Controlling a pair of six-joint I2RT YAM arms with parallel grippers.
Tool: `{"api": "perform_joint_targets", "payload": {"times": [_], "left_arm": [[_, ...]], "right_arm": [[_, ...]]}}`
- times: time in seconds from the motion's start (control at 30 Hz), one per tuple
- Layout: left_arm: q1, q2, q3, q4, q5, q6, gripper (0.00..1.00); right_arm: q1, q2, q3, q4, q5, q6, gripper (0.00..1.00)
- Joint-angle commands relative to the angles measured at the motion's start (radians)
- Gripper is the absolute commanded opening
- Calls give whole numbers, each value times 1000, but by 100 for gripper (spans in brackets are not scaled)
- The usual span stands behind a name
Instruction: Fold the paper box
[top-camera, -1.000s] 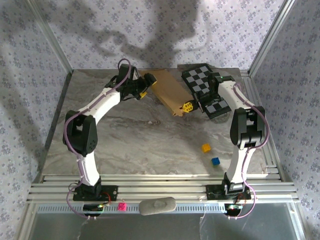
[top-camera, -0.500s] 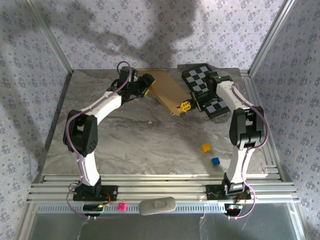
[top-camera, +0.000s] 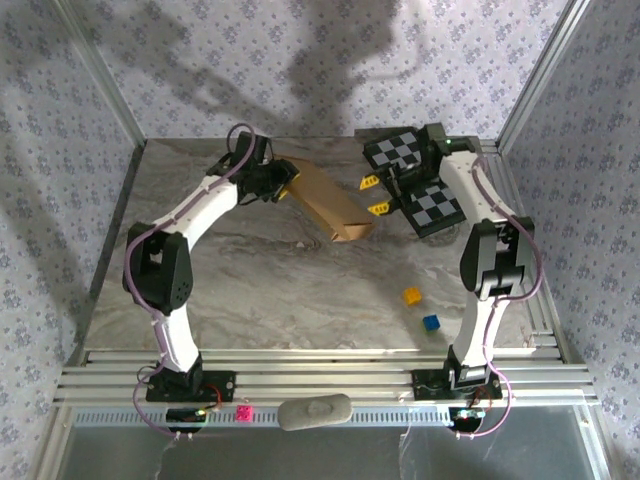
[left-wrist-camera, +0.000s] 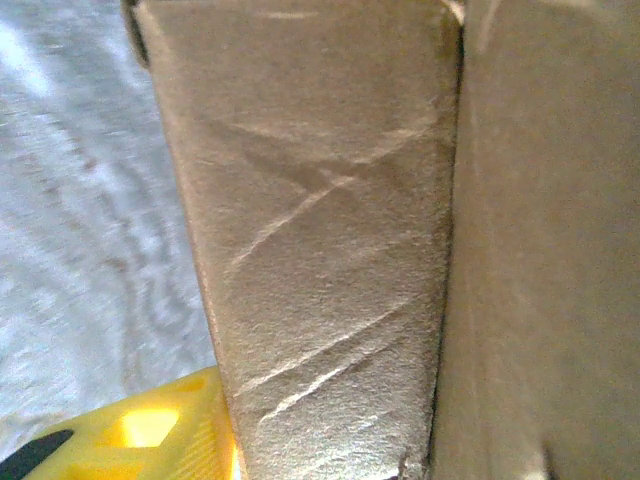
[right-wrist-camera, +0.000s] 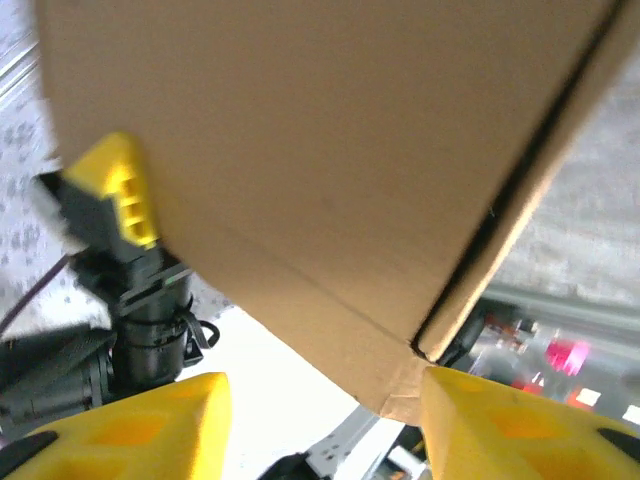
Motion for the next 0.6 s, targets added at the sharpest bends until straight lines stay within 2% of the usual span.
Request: {"api": "perform_joint_targets", "payload": {"times": [0.0, 0.03, 0.13, 0.2, 0.3, 0.4, 0.5, 0.57], "left_arm": [[33, -81, 95, -340, -53, 21, 48], [38, -99, 92, -383, -73, 12, 47], [45, -162, 54, -498, -156, -46, 37], [46, -198, 39, -575, -208, -94, 30], [45, -216, 63, -751, -282, -181, 29], [42, -227, 93, -882, -334, -263, 27], [45, -226, 118, -941, -343, -333, 27], [46, -215, 138, -969, -350, -374, 25]], "right_arm": [[-18, -75, 72, 26, 79, -164, 56], [-17, -93, 81, 46, 116, -216, 56], [27, -164, 64, 108, 270, -440, 59], [93, -208, 24, 160, 372, -601, 58], [220, -231, -8, 211, 489, -801, 58], [317, -271, -75, 340, 502, -908, 60], [373, -271, -62, 347, 484, -989, 63], [412, -286, -61, 337, 526, -1045, 65]]}}
